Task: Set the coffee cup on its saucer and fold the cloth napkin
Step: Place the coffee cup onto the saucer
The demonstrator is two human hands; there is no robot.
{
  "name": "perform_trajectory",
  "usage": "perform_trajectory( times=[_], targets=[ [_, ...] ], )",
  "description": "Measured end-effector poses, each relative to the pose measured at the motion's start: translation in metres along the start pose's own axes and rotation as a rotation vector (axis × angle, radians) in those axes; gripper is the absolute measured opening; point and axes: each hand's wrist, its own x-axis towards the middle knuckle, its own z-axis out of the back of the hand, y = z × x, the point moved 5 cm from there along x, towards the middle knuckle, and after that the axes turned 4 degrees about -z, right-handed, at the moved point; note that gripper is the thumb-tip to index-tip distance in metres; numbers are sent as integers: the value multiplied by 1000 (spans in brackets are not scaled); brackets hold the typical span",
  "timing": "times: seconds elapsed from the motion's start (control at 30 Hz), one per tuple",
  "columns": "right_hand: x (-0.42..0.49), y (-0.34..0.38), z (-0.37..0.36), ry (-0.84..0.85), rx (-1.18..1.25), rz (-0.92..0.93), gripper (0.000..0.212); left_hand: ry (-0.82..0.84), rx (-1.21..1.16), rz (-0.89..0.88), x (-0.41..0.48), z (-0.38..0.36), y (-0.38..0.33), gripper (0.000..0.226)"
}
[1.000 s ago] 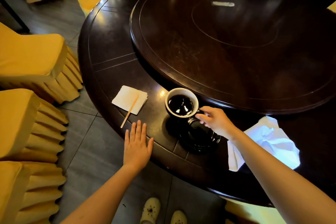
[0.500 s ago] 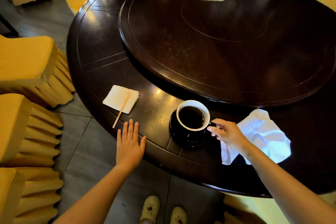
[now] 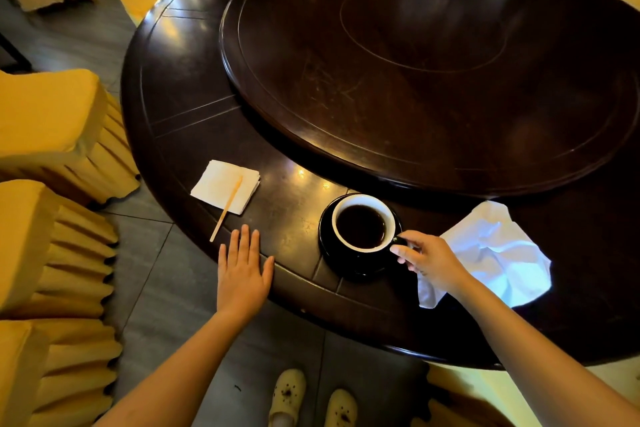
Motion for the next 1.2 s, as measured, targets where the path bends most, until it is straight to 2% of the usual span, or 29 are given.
perform_trajectory(
  times=[0.17, 0.3, 0.4, 0.47, 0.93, 1.13, 1.2],
  targets=[
    [-2, 1, -1, -18, -61, -6, 16, 2, -5, 2, -1, 1, -1, 68],
    [-3, 6, -1, -54, -317, 65, 2, 0, 8, 1, -1, 3, -2, 68],
    [-4, 8, -5, -78, -514, 117, 14, 6, 12, 1, -1, 2, -1, 68],
    [-5, 9, -8, -87, -557, 134, 15, 14, 11, 5, -1, 1, 0, 68],
    [-4, 6, -8, -95, -489, 110, 15, 39, -7, -3, 0, 3, -1, 70],
    [-12, 3, -4, -70, -344, 8, 27, 58, -10, -10, 3, 4, 0, 73],
    [-19, 0, 5, -126, -328, 2, 29, 67, -34, 2, 5, 8, -2, 65]
  ],
)
